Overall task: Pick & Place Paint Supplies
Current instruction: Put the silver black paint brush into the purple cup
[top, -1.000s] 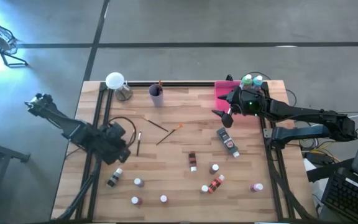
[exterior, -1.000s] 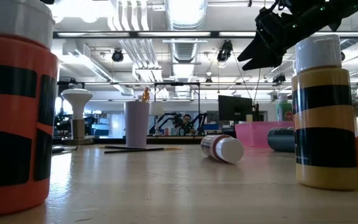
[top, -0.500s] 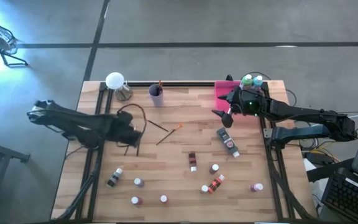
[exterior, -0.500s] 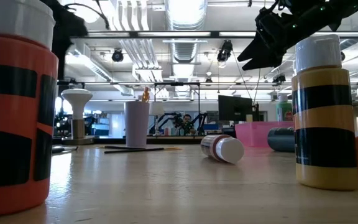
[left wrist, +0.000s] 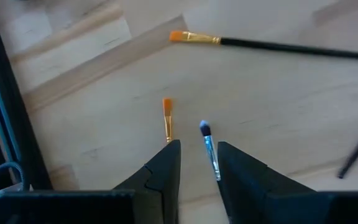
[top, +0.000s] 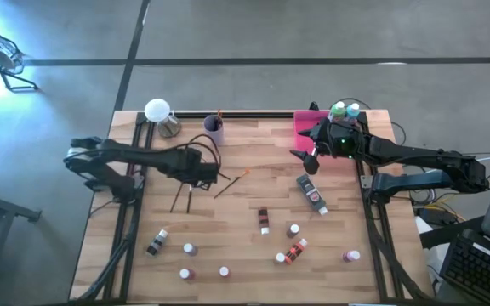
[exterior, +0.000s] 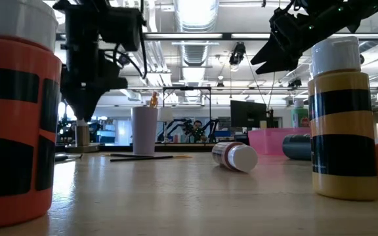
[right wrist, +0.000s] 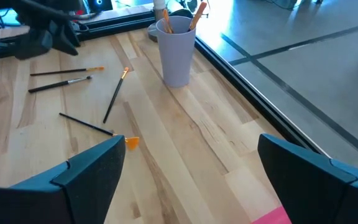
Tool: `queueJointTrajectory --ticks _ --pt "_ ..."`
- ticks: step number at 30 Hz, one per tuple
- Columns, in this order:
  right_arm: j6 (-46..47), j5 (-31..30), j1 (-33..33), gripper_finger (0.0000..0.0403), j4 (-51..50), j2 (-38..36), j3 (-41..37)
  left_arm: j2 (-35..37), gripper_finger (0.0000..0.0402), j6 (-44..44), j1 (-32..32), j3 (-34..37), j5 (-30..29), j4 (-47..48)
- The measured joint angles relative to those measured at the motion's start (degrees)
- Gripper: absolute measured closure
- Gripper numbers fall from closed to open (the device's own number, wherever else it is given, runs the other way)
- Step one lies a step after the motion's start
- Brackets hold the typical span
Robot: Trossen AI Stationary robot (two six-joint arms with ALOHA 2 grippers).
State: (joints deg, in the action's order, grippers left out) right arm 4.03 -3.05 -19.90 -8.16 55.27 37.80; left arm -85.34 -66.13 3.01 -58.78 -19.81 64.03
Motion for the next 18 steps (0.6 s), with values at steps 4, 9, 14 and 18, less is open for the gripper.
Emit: queueJointTrajectory --ticks 4,9,14,18 --pt "0.00 0.00 -0.02 0.0039 0.02 0.00 0.00 -2.67 0.0290 0.71 0.84 0.00 1.02 -0.06" --pt "0.00 0.00 -0.01 0.0039 -0.01 0.00 0.00 -4.90 0.0292 2.98 1.45 0.00 2.19 -2.61" --pt "0.00 0.00 0.00 0.0039 0.02 0.00 0.00 -5.96 0.0291 4.26 2.48 0.03 2.32 -3.62" --pt "0.00 0.00 -0.02 0.0040 0.02 0.00 0.00 -6.07 0.0291 4.66 3.39 0.82 2.36 -4.47"
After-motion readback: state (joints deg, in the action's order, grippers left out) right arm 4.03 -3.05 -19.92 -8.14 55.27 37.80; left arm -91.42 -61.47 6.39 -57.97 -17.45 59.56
